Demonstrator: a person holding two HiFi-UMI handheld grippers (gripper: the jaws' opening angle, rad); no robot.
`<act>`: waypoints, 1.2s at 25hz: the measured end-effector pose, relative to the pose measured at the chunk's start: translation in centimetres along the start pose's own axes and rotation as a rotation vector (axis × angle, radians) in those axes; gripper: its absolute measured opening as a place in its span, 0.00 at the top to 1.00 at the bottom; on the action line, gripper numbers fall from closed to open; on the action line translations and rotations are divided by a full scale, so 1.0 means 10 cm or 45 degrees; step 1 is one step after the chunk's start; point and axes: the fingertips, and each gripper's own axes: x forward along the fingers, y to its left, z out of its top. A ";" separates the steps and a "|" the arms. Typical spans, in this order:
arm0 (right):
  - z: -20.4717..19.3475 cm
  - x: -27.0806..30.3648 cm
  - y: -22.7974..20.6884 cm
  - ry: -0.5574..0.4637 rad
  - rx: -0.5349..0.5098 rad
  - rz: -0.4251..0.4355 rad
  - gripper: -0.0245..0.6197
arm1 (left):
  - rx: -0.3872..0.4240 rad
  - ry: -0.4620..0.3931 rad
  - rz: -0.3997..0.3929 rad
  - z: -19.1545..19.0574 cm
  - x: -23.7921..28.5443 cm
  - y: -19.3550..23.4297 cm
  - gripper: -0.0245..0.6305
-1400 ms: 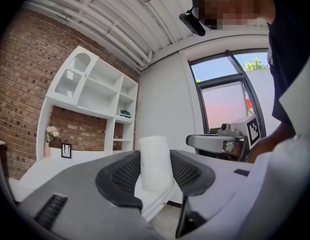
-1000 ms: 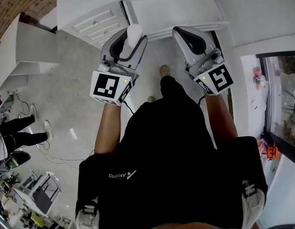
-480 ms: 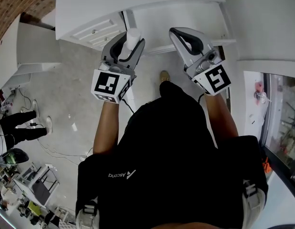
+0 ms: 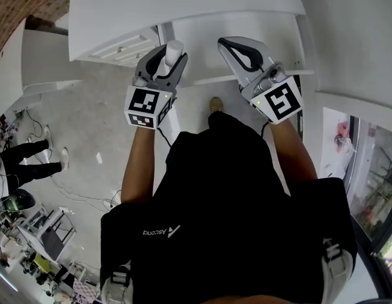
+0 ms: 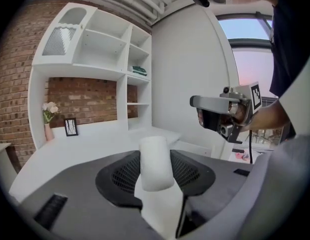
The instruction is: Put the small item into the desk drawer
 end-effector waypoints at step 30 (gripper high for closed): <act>-0.71 0.57 -0.43 0.209 0.089 -0.041 0.96 | 0.176 0.768 -0.106 -1.57 1.21 0.59 0.69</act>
